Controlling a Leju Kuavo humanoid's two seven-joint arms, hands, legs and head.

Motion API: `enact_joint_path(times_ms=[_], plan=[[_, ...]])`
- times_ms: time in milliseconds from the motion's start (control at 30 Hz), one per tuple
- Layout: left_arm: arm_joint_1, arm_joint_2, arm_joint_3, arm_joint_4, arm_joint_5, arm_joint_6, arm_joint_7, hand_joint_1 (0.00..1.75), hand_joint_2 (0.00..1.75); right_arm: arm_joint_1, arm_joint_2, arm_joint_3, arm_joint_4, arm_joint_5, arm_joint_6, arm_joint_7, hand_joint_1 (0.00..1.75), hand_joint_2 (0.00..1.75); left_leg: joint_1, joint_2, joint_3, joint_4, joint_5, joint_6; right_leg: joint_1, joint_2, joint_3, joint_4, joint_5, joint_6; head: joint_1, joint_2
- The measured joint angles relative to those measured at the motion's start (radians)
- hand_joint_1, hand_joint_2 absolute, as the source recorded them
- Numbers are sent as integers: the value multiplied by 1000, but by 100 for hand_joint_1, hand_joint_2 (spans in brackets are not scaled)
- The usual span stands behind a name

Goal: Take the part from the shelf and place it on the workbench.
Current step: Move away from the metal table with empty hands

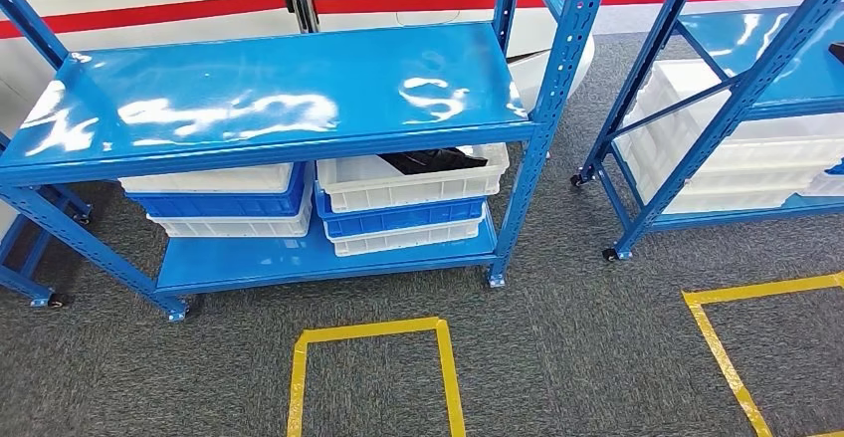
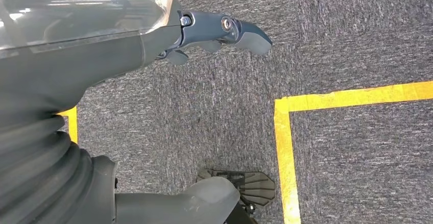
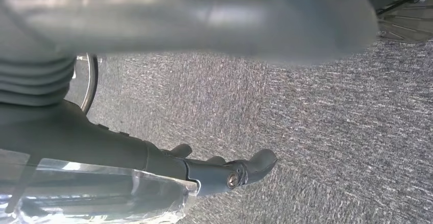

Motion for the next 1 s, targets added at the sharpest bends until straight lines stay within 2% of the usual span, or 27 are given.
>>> enact_joint_path(times_ms=[167, 267, 300, 367, 433, 500, 533, 567, 633, 667, 700, 767, 800, 867, 900, 967, 1000], plan=[[0, 0, 0, 0, 0, 0, 0, 0, 175, 0, 0, 1, 0, 7, 1, 0, 0, 0, 0, 0, -1, 2, -1, 1, -3, 0, 1, -1, 1, 1, 0, 0], [0, 2, 0, 0, 0, 0, 0, 0, 175, -1, 3, 2, 0, 14, 1, 3, 0, 131, -3, -1, -4, 6, -4, 15, -11, -1, 4, -7, 5, 8, -1, 0], [0, 3, 0, 0, 0, 0, 0, 0, 175, -1, 4, 2, 0, 16, 1, 4, 0, 175, 1, -1, 1, -5, 2, 22, -8, -2, 4, -8, 6, 10, -1, 0], [-1, 2, 0, 0, 0, 0, -1, 0, 175, -2, 4, 3, 0, 17, 1, 5, 0, 175, 8, -3, 15, -35, 19, 29, -4, -3, -6, 14, -10, 11, 2, 0], [-2, 1, 0, 0, 1, 0, -3, 0, 87, -2, 2, 3, 0, 19, 1, 5, 0, 175, 12, -6, 21, -51, 29, 30, -7, -1, -54, 116, -60, 6, 5, 0], [-1, 1, 0, 0, 2, 0, -3, 0, 0, -1, 1, 3, 0, 21, 2, 5, 0, 175, 15, -12, 17, -50, 30, 29, -14, 0, -110, 235, -106, 10, 5, 0], [-1, 1, 0, 0, 2, 0, -3, 0, 0, 1, 0, 3, 0, 22, 2, 5, 0, 175, 17, -18, 15, -49, 30, 25, -19, 1, -118, 255, -109, 18, 5, 0], [-1, 1, 0, 0, 2, 0, -3, 0, 0, 2, -2, 3, 0, 23, 2, 6, 0, 175, 21, -24, 13, -45, 29, 20, -25, 1, -106, 234, -95, 32, 5, 0], [-1, 0, 0, 0, 2, 2, -3, 0, 0, 2, -3, 3, 0, 25, 2, 6, 0, 175, 31, -38, 7, -28, 22, 1, -39, 7, -42, 115, -48, 62, 6, 0], [-1, 1, 0, 0, 2, 3, -2, 0, 0, 2, -2, 3, 0, 26, 3, 6, 0, 175, 33, -44, 1, -15, 15, -11, -42, 16, -16, 61, -32, 68, 9, 0], [-2, 3, 0, 1, 3, 5, -2, 0, 0, 1, -1, 3, 1, 27, 4, 6, 0, 175, 32, -50, -5, -3, 9, -21, -43, 23, -3, 33, -27, 62, 10, 0], [-2, 4, 0, 1, 3, 8, 0, 0, 0, 0, 0, 3, 1, 29, 5, 7, 0, 175, 30, -59, -12, 8, 3, -35, -39, 29, -3, 32, -31, 35, 9, 0], [-1, 4, 0, 1, 3, 10, 0, 0, 0, -1, -1, 3, 1, 30, 5, 8, 0, 175, 33, -62, -13, 9, 4, -37, -39, 24, -3, 38, -31, 22, 5, 0], [0, 4, 0, 1, 3, 11, 2, 0, 0, -2, 0, 3, 1, 32, 5, 9, 0, 175, 39, -54, -26, 37, -15, -38, -37, 16, -2, 40, -28, 9, 1, 0], [-1, 3, 0, 1, 3, 12, 2, 0, 0, -1, 0, 3, 1, 32, 5, 9, 0, 175, 39, -46, -47, 80, -41, -38, -34, 11, -4, 40, -26, 4, -1, 0], [-1, 3, 0, 1, 3, 12, 3, 0, 0, -1, 0, 3, 1, 33, 5, 9, 0, 175, 33, -31, -113, 218, -110, -32, -23, 1, -8, 40, -26, -2, -4, 0], [-1, 3, 0, 1, 3, 12, 3, 0, 0, 0, 0, 3, 1, 33, 5, 9, 0, 175, 30, -29, -144, 281, -134, -29, -17, -5, -10, 41, -26, -5, -5, 0]])
